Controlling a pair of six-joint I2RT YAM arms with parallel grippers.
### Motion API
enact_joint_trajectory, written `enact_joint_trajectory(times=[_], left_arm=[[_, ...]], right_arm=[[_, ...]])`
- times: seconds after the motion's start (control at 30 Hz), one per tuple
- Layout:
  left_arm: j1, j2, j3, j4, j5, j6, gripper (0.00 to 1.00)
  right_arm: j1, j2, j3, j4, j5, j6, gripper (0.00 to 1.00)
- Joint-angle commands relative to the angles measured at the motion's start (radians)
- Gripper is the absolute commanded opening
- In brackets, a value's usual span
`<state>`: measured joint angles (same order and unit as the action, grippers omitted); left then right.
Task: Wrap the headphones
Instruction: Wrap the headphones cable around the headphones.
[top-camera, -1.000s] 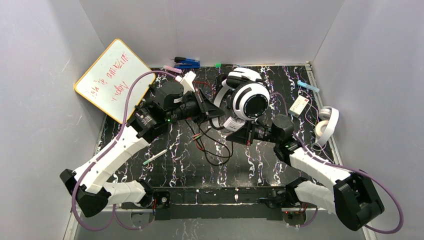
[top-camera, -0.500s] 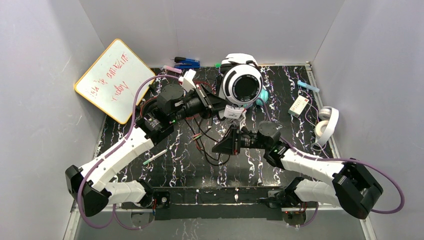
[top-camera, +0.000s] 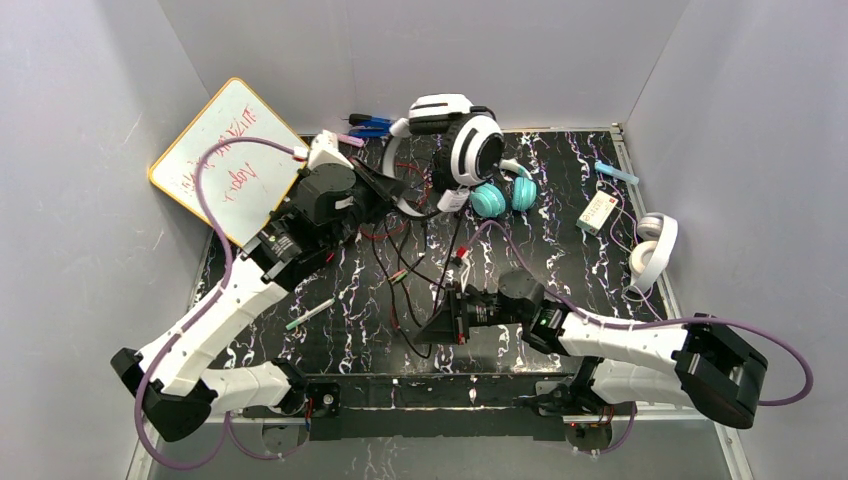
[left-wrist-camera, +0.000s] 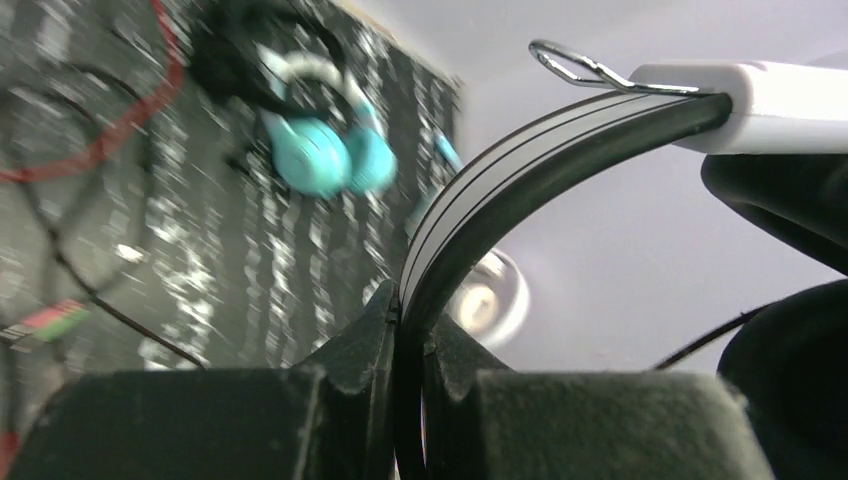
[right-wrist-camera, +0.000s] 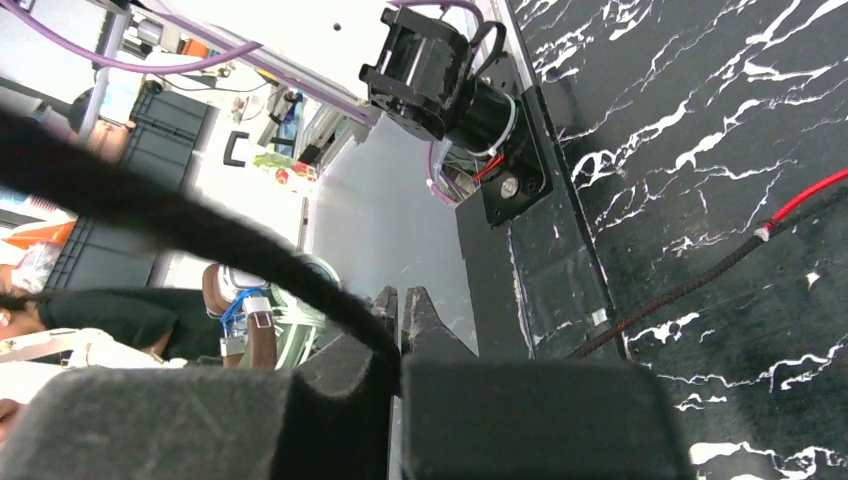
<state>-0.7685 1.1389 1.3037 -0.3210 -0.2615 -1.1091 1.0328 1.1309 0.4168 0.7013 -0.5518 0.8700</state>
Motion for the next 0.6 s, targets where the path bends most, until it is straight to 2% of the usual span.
enact_joint_trajectory(times=[0.0, 0.13, 0.3, 0.47, 0.57], left_arm=[[0.005, -0.056, 0.105, -0.1, -0.387, 0.235, 0.0], [0.005, -0.018, 0.114, -0.149, -0.563, 0.398, 0.0], [0.005, 0.025, 0.095, -0.187, -0.722, 0.495, 0.0], [0.005, 0.048, 0.075, -0.219, -0.819, 0.528, 0.0], [0.006, 0.044, 0.056, -0.232, -0.799, 0.477, 0.0]], right_arm=[[0.038, -0.024, 0.093, -0.178, 0.056, 0.005, 0.01], [0.06, -0.021, 0.182, -0.343, 0.088, 0.004, 0.01], [0.065, -0.031, 0.25, -0.499, 0.115, 0.013, 0.01], [0.065, -0.043, 0.331, -0.686, 0.169, -0.006, 0.01], [0.065, -0.032, 0.373, -0.769, 0.174, -0.026, 0.01]])
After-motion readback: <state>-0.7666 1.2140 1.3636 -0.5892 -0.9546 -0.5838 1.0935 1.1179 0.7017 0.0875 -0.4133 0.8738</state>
